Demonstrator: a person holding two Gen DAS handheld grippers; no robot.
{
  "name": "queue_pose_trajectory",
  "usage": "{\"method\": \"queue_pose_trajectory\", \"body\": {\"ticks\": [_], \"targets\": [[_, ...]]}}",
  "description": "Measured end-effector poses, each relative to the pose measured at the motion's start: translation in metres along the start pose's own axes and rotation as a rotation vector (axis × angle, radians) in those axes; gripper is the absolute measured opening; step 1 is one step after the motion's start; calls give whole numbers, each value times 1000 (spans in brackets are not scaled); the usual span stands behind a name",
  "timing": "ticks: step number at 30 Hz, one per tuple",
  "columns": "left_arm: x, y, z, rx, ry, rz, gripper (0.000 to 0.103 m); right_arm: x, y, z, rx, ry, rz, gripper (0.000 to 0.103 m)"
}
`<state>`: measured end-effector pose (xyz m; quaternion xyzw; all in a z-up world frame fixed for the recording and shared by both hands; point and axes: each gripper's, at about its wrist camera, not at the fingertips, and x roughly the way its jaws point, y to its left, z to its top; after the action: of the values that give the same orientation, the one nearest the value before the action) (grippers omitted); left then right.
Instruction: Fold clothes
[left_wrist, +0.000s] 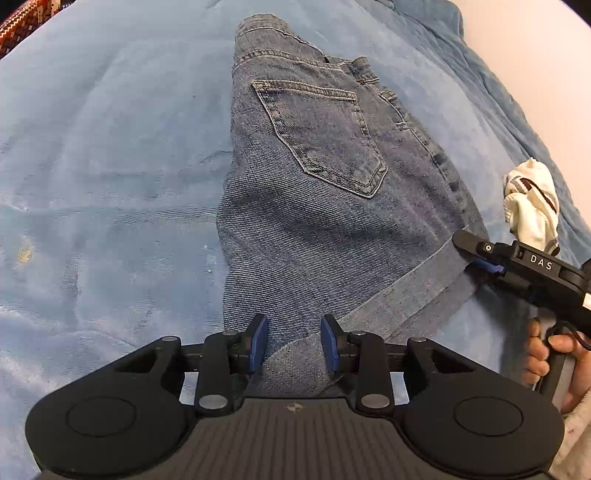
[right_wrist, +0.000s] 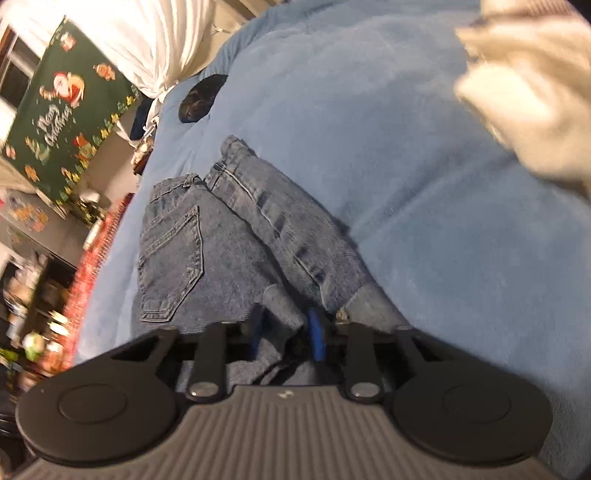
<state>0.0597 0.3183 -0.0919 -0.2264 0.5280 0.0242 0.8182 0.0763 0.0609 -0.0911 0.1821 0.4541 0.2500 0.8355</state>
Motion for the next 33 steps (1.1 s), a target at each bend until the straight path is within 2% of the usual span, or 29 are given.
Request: {"method": "queue_pose_trajectory", "body": {"ticks": [2,6,9,10,12,15,20,22,24,27,29,33], "targets": [[-5,-3,1,14,-9,10,29,-17,15,1,-41,-31,-21,6],[-27,-11,7,49,-58,-34,29,-61,28,8,-77,-113,-95,6],[-24,-13,8,72,-54,-38,29,-62,10,9,-29,-103,-155,6],[-21,-13,8,79,-47,-34,29,-56,3,6,-8,-70,-155,6],[-9,-11,4,91,-17,-1,29,-41,-6,-5,-17,-42,-170,7],[3,-7,-1,101,14,44,29,-33,-6,-6,-31,-57,-182,9],[-6,7,1,47,0,63,29,-46,-1,1,-25,-67,-207,25],[-12,15,7,24,-21,64,29,-61,0,5,-47,-81,-213,25],[-17,24,18,6,-45,62,29,-74,1,15,-69,-85,-214,25],[-18,37,42,-21,-79,55,29,-70,14,45,-114,-77,-178,25],[-15,42,63,-29,-108,62,18,-53,29,71,-164,-65,-132,22],[-4,48,103,-28,-166,72,14,2,67,124,-307,-45,-80,20]]}}
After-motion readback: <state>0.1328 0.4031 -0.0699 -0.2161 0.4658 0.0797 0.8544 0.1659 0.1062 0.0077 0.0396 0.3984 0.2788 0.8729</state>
